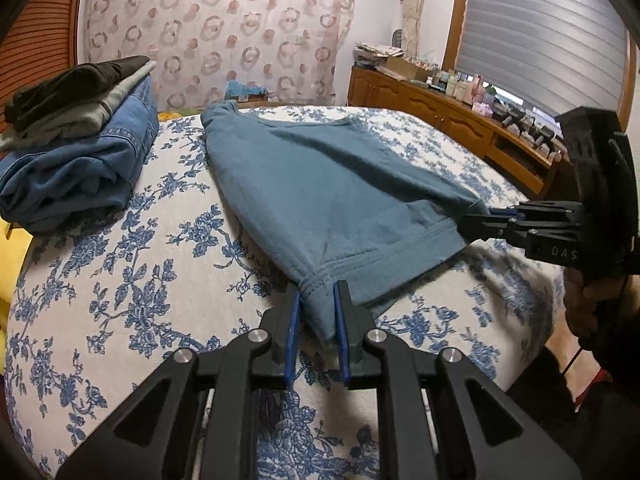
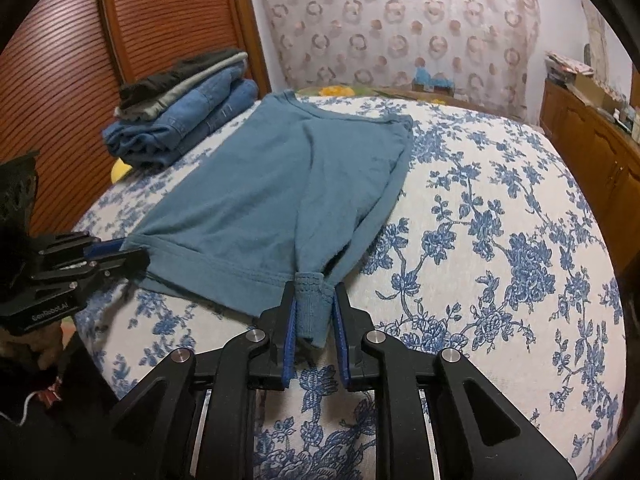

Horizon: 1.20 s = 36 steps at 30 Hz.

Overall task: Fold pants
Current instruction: 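Fold the held edge over the rest of the shorts with both tools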

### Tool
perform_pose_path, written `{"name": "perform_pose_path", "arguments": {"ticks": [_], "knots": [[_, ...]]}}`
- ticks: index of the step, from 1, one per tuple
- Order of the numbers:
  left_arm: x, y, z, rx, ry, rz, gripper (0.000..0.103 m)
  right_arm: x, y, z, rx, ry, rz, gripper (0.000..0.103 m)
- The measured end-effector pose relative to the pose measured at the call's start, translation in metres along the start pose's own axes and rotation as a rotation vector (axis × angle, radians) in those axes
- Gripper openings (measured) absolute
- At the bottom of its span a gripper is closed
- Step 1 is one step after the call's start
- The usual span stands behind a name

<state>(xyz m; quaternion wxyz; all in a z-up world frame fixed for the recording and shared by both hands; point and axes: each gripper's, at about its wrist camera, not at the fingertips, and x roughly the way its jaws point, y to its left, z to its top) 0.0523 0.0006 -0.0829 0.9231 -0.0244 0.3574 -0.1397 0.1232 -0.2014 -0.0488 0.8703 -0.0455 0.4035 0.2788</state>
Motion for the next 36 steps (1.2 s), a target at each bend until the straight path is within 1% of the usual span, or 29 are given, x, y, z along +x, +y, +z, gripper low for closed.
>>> {"name": "perform_pose_path", "arguments": {"ticks": [8, 24, 32, 36], "knots": [[-0.027, -0.004, 0.009, 0.016, -0.053, 0.003, 0.014, -0.023, 0.011, 0.003, -0.025, -0.037, 0.004, 0.014], [-0.064, -0.013, 0.031, 0.046, -0.139, -0.001, 0.013, -0.063, 0.021, 0.016, -0.036, -0.125, 0.016, 0.014], [-0.09, -0.019, 0.042, 0.05, -0.212, -0.004, 0.013, -0.083, 0.027, 0.023, -0.047, -0.168, 0.03, 0.014], [-0.1, -0.022, 0.046, 0.056, -0.235, -0.005, 0.013, -0.094, 0.03, 0.026, -0.057, -0.19, 0.033, 0.014]]}}
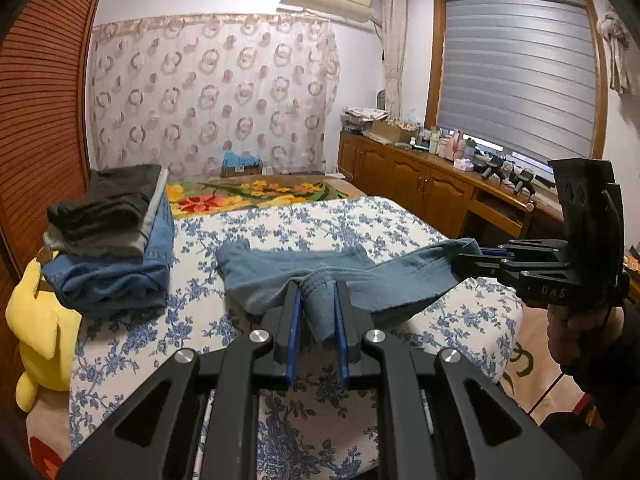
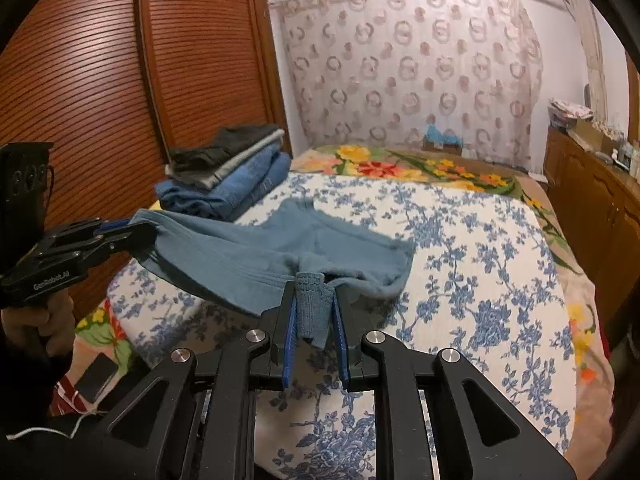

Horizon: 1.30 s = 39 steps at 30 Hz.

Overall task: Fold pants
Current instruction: 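Fold the held edge over the rest of the shorts with both tools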

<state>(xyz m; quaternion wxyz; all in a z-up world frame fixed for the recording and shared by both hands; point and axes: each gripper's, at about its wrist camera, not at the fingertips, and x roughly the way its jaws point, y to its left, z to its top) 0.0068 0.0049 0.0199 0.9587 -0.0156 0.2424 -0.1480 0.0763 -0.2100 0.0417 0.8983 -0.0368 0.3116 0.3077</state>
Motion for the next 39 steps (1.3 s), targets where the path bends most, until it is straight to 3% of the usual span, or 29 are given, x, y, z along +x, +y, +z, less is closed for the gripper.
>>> {"name": "perform_pose_path", "arguments": {"ticks": [7, 14, 27, 39], "knots": [[0.008, 0.001, -0.001, 0.0, 0.02, 0.011, 0.013, -0.003, 0.002, 0.003, -0.006, -0.005, 0.004, 0.014], [0.044, 0.013, -0.012, -0.025, 0.077, 0.018, 0.013, 0.033, -0.01, 0.002, -0.007, 0.057, -0.012, 0.014], [0.089, 0.035, 0.026, -0.023, 0.056, 0.029, 0.013, 0.071, -0.036, 0.03, 0.005, 0.045, -0.025, 0.014], [0.144, 0.055, 0.028, -0.038, 0.129, 0.052, 0.013, 0.12, -0.062, 0.041, 0.03, 0.1, -0.014, 0.014]]}}
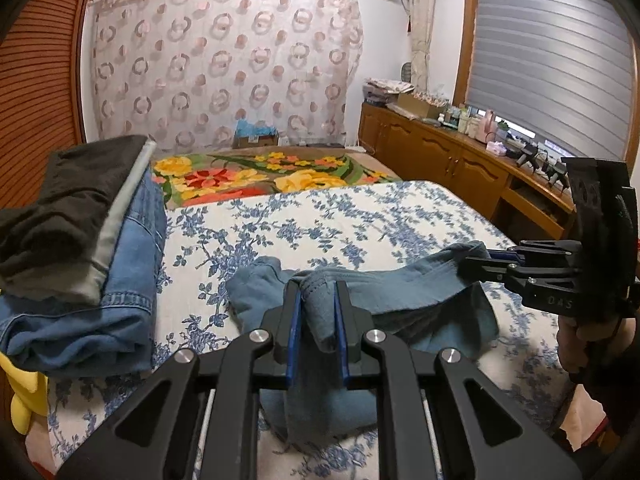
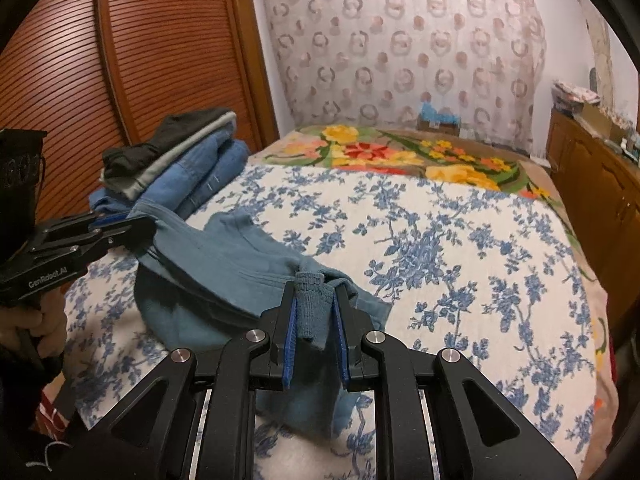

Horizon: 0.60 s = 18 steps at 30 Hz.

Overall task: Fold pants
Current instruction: 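Fold the held edge over the rest of the shorts with both tools, then open both tools and release the folded shorts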

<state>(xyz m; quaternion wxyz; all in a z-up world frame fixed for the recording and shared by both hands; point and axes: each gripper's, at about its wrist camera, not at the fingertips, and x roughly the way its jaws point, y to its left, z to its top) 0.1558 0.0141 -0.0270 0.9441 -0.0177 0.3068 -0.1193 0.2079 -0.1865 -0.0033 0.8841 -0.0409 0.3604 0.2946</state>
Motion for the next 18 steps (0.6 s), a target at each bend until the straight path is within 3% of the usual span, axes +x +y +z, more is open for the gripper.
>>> {"name": "perform_pose_path", "arguments": {"ticks": [12, 15, 17, 18], "knots": [[0.034, 0.013, -0.006, -0.017, 0.062, 0.027, 0.017, 0.034, -0.007, 0.001, -0.003, 0.06, 0.007, 0.014], [0.037, 0.015, -0.006, -0.022, 0.068, 0.029, 0.023, 0.039, -0.009, 0.0, -0.005, 0.067, 0.007, 0.014], [0.037, 0.016, -0.007, -0.016, 0.073, 0.036, 0.039, 0.041, -0.01, 0.0, -0.002, 0.069, 0.008, 0.014], [0.037, 0.015, -0.007, -0.01, 0.074, 0.034, 0.042, 0.042, -0.01, 0.0, -0.001, 0.07, 0.008, 0.014]]}}
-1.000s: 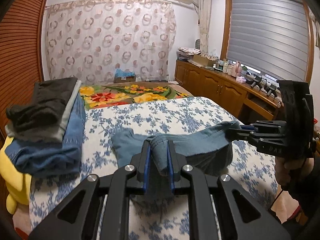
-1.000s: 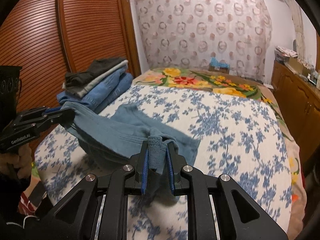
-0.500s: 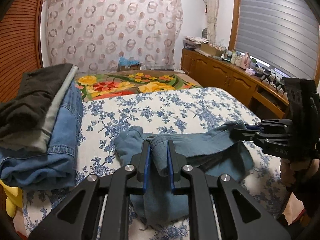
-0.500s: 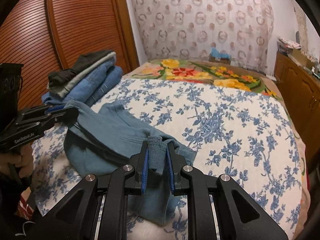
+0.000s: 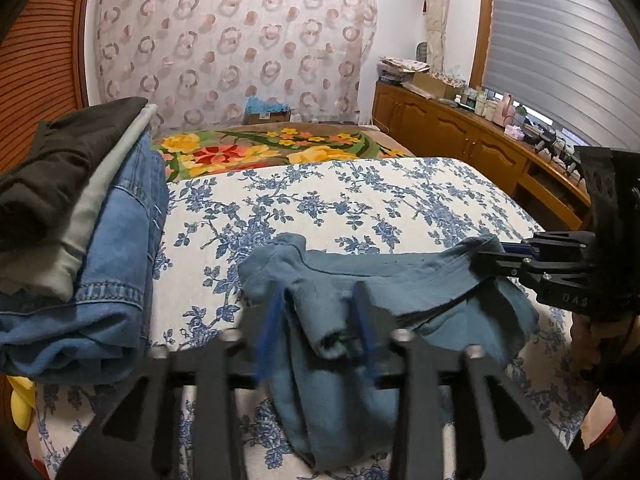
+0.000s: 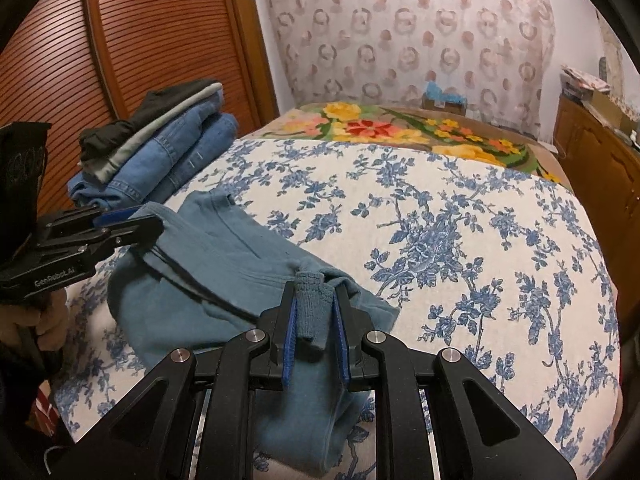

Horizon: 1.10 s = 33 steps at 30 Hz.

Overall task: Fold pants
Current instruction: 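Open both tools and release the folded shorts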

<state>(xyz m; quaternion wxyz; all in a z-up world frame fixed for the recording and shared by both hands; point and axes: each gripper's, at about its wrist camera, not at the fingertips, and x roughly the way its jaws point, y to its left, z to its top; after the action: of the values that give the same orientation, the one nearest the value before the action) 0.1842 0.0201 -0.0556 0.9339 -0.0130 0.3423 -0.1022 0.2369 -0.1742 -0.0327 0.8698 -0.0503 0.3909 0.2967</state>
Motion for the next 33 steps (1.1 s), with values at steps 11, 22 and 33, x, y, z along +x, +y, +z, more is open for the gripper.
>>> {"name": "perform_pose_path", "arguments": {"ticks": [11, 22, 33], "knots": [[-0.014, 0.001, -0.011, 0.026, 0.023, -0.024, 0.049, 0.003, -0.001, 0.002, 0.001, 0.003, -0.001, 0.016], [-0.015, 0.012, -0.029, 0.004, 0.069, -0.029, 0.049, -0.014, -0.006, 0.004, -0.011, -0.019, -0.041, 0.025], [-0.001, 0.018, -0.026, -0.008, 0.113, -0.014, 0.049, -0.021, -0.013, -0.017, -0.038, 0.051, -0.042, 0.034]]}}
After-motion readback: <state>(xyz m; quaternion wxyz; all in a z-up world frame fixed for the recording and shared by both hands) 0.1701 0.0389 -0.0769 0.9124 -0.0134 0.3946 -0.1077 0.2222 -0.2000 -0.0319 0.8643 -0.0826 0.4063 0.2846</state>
